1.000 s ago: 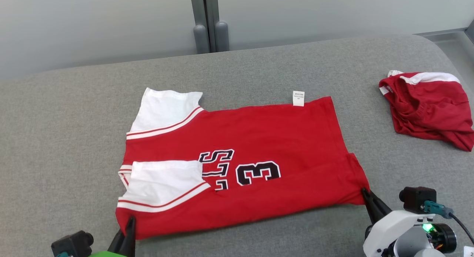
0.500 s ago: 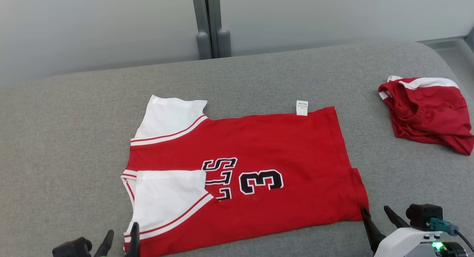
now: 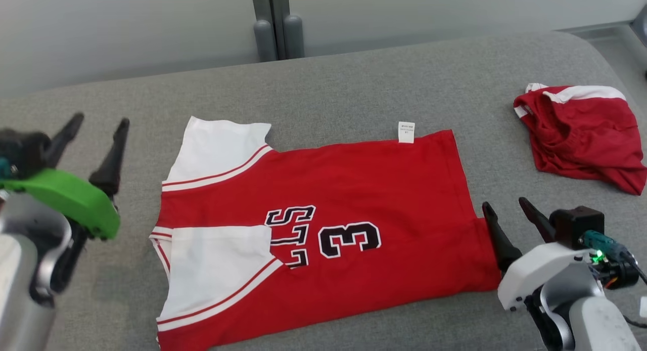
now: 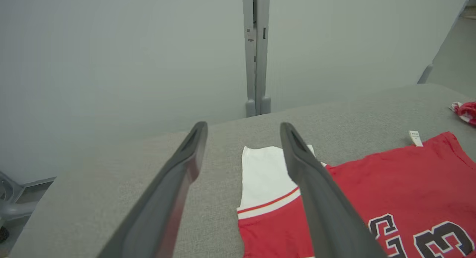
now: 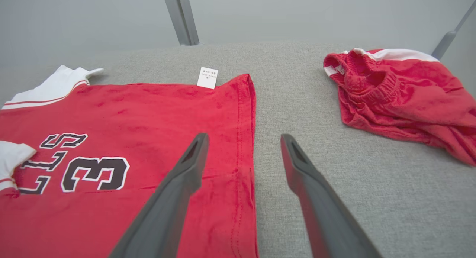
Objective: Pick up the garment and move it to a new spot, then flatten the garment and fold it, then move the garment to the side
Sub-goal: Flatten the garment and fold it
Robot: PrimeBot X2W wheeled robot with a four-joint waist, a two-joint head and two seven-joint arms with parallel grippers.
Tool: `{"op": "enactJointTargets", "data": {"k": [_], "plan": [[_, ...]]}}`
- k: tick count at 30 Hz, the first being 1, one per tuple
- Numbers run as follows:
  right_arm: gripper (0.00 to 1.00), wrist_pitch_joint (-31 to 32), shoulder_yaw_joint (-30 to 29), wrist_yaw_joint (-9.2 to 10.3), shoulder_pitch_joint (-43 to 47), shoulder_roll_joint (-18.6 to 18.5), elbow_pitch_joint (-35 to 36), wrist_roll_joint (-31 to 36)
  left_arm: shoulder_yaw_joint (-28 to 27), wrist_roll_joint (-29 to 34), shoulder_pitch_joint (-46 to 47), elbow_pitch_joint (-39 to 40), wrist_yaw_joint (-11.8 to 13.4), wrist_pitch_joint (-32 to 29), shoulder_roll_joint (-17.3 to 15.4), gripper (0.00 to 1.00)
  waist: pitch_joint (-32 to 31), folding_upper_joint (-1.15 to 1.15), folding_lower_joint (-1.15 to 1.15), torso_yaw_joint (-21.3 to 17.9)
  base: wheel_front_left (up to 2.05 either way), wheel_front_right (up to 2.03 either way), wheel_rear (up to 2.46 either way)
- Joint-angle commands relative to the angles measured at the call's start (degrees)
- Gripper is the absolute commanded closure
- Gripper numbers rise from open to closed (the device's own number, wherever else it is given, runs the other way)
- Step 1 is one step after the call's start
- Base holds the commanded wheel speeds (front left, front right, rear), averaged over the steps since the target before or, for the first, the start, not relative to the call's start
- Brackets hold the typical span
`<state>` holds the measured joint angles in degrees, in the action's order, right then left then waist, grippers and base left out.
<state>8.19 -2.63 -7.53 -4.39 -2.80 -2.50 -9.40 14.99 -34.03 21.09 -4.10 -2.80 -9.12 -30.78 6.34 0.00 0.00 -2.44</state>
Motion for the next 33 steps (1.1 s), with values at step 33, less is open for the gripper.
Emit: {"op": "enactJointTargets", "data": {"k": [33], "plan": [[0.0, -3.7, 8.1, 0.1, -20.6, -0.2, -3.5, 0.6, 13.8, -12.0, 30.7, -28.0, -4.7, -19.2, -8.0, 0.0, 23.8, 0.0, 0.0, -12.7, 0.0, 0.0, 0.0]]}}
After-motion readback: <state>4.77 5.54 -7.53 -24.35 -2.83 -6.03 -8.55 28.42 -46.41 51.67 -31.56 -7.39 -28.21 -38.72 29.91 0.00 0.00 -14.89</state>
